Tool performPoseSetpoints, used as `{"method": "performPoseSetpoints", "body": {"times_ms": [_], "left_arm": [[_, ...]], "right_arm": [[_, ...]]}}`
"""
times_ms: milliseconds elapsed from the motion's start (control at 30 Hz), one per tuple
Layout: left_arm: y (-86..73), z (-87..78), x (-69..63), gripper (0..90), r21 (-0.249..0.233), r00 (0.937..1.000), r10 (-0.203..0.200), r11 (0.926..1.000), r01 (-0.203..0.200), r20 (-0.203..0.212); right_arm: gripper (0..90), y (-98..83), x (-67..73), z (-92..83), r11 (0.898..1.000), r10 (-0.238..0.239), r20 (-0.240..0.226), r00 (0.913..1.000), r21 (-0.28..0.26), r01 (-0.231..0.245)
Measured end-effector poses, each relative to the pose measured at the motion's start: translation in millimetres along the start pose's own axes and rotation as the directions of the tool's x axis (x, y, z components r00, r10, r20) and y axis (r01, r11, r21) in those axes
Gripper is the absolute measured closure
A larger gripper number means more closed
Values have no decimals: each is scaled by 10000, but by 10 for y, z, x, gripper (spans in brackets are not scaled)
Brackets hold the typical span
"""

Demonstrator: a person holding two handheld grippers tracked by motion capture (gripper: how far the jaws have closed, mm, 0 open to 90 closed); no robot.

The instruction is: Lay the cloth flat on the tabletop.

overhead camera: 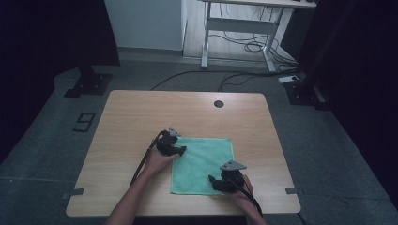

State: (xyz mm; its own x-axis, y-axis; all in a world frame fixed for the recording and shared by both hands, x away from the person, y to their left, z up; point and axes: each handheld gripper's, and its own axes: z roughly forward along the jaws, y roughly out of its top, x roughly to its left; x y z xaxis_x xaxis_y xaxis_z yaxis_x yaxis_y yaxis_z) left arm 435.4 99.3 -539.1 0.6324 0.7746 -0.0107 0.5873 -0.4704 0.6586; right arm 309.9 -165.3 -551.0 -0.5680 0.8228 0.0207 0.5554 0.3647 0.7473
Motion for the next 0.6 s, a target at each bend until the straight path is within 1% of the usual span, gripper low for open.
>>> {"method": "performPoseSetpoints", "body": {"times_ms": [133, 200, 333, 367, 500, 600], "left_arm": [[1, -1, -3, 400, 20, 10000, -19, 10000, 19, -18], [2, -1, -2, 400, 24, 10000, -17, 10000, 17, -11], [3, -1, -1, 400, 33, 10000, -16, 10000, 16, -9], [3, -1, -1, 400, 31, 10000, -19, 10000, 19, -5], [6, -2, 0, 399, 56, 10000, -10, 10000, 10, 5], [13, 0, -1, 395, 103, 10000, 8, 9999, -8, -6]], "right_arm": [[297, -58, -10, -41, 9999, 21, 148, 9999, -129, -19], [303, -108, -23, -83, 9996, 137, 183, 9997, -243, -133], [305, -162, -32, -141, 9997, 68, 282, 9996, -245, -61], [305, -176, -38, -157, 9997, 43, 278, 9996, -240, -37], [305, -221, -57, -209, 9995, 187, 226, 9996, -244, -182], [301, -219, -59, -223, 9996, 177, 206, 9996, -242, -172]]}}
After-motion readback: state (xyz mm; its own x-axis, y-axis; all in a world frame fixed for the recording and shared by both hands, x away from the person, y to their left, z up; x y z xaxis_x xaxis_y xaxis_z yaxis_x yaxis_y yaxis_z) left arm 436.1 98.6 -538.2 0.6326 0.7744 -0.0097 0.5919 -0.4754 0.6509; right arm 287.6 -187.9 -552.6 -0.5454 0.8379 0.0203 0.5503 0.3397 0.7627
